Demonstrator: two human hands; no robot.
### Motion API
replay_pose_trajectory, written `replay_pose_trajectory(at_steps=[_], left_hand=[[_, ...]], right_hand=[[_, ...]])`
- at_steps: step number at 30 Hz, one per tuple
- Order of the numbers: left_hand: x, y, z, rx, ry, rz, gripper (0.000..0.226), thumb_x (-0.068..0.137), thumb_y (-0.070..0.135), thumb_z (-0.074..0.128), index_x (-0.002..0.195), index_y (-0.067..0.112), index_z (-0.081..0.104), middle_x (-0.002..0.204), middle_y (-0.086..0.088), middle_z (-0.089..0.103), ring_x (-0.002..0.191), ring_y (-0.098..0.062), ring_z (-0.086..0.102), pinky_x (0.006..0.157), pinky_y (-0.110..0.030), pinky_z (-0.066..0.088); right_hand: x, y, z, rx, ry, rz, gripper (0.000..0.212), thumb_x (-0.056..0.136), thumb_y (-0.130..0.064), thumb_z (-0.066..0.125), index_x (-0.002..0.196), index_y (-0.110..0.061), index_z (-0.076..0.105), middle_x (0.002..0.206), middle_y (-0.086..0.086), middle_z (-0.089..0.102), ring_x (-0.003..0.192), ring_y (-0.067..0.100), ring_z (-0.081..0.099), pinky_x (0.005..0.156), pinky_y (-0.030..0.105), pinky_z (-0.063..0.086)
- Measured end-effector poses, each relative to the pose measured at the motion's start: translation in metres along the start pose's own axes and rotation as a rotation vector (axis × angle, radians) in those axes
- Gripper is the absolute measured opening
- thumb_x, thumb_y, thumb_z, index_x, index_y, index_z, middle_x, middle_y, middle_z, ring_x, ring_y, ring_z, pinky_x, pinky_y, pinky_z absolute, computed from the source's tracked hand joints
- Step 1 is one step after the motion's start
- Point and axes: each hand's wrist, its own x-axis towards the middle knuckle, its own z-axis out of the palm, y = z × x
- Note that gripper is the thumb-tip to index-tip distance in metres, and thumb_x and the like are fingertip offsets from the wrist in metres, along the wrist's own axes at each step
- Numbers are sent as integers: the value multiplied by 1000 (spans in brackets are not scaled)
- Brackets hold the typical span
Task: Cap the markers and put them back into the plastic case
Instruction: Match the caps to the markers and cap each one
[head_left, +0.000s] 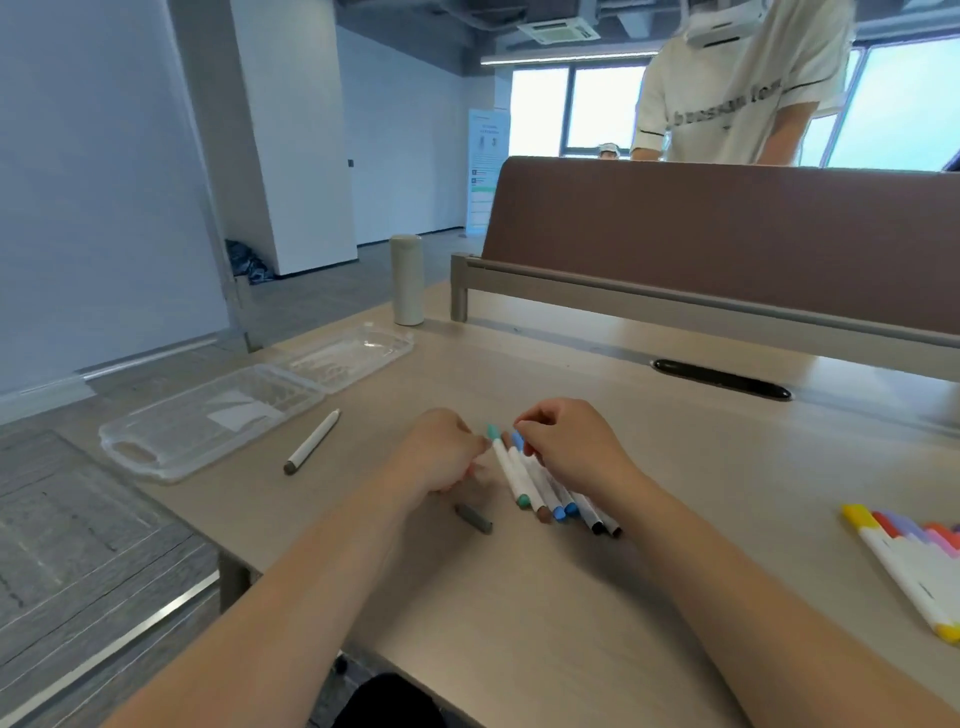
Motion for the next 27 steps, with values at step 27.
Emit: replay_pose_trajectory(at_steps=[27], left_hand=[[19, -127, -117, 457, 308, -46, 36, 81, 46, 72, 93, 12, 67, 90, -4, 68, 86, -26, 64, 73, -35, 53]], right_hand=[[26, -100, 115, -112, -236, -128, 19, 94, -23, 57, 89, -14, 73, 73, -2, 70, 61, 12, 58, 63, 26, 48]])
